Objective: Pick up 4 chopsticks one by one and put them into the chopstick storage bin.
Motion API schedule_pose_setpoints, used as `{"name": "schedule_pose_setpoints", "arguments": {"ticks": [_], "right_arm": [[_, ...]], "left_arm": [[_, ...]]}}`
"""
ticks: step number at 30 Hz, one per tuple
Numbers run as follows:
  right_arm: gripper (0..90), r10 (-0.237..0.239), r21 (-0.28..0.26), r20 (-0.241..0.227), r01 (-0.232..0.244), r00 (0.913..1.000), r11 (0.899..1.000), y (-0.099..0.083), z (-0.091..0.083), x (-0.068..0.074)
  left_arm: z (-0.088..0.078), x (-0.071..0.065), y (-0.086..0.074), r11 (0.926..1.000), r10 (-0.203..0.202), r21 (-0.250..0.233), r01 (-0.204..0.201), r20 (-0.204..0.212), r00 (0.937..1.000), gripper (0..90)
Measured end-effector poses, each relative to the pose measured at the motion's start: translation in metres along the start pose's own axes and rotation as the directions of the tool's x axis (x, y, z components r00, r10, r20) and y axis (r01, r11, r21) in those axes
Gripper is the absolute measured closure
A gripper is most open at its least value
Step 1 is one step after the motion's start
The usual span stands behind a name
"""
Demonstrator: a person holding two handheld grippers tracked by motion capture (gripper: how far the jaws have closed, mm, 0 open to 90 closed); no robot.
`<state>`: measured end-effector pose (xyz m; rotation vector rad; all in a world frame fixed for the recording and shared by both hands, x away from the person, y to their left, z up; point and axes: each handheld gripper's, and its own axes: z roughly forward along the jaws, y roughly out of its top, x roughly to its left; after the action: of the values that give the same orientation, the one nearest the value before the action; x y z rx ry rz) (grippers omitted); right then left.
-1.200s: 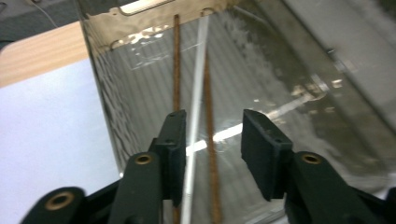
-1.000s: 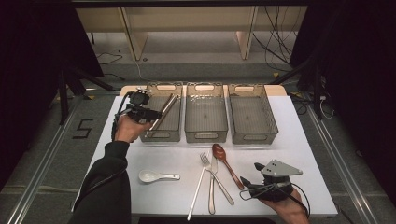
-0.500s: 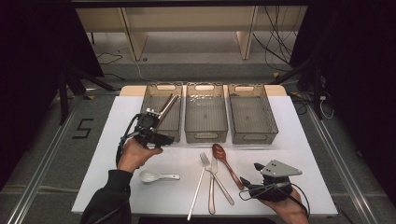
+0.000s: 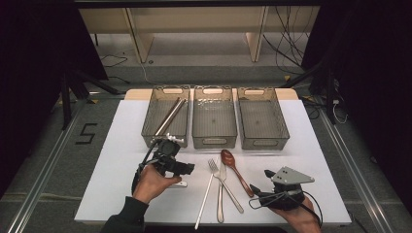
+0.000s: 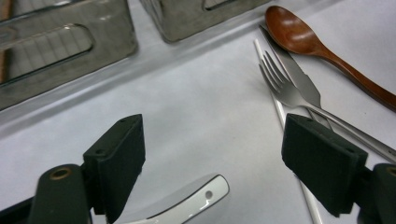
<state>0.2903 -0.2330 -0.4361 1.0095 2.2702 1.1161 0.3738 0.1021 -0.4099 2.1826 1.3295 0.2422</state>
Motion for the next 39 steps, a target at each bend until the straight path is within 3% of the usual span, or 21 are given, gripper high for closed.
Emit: {"name": "schedule_pose_setpoints", "arguments": {"ticks": [22, 39], "right_arm": [[31.4, -0.005, 0.005, -0.002, 0.005, 1.0, 1.0, 0.0, 0.002, 0.002], [31.4, -0.008, 0.01, -0.004, 0.008, 1.0, 1.0, -0.001, 0.002, 0.003]], "left_arm": [[0.018, -0.022, -0.018, 0.9962, 0.034, 0.08, -0.034, 0.007, 0.9994, 16.2], [0.038, -0.049, -0.032, 0.9818, 0.097, 0.159, -0.104, 0.054, 0.9938, 20.8]]}}
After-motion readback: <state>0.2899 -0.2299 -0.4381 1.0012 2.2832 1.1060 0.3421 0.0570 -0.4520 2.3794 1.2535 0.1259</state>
